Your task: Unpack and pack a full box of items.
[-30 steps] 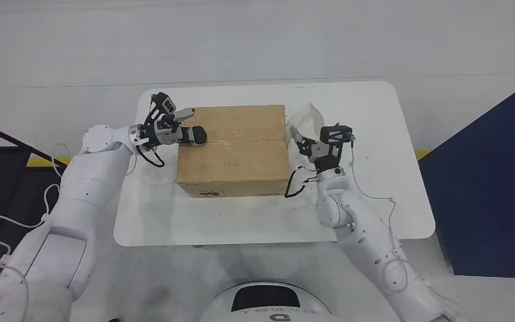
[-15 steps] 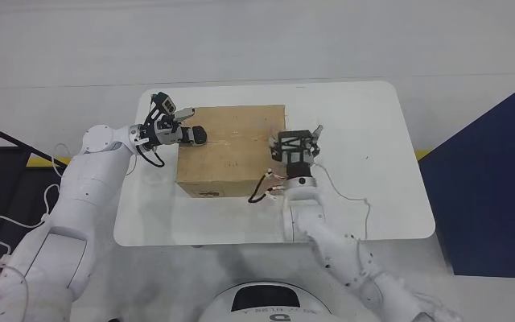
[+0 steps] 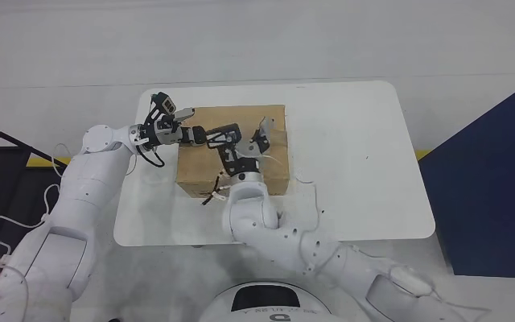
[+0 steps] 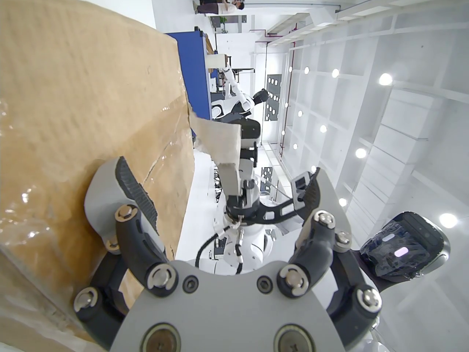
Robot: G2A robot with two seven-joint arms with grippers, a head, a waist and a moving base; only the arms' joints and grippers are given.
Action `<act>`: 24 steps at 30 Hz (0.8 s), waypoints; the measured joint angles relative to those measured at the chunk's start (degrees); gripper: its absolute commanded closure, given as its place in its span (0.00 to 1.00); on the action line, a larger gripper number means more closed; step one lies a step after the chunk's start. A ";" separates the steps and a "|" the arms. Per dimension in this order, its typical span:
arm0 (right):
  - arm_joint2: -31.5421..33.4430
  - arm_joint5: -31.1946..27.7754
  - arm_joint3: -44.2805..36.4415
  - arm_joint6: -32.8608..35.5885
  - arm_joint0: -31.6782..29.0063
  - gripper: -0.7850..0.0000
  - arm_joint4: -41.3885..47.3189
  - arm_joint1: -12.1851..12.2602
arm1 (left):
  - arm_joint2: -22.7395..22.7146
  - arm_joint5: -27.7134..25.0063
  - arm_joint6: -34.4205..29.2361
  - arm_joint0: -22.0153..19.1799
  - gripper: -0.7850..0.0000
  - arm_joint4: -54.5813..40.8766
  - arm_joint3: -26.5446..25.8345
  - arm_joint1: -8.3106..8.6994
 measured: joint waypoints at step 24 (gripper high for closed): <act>6.93 -22.54 -11.58 -15.19 -3.43 0.00 25.54 -7.50 | 0.00 0.00 0.00 0.00 0.00 0.00 0.00 0.00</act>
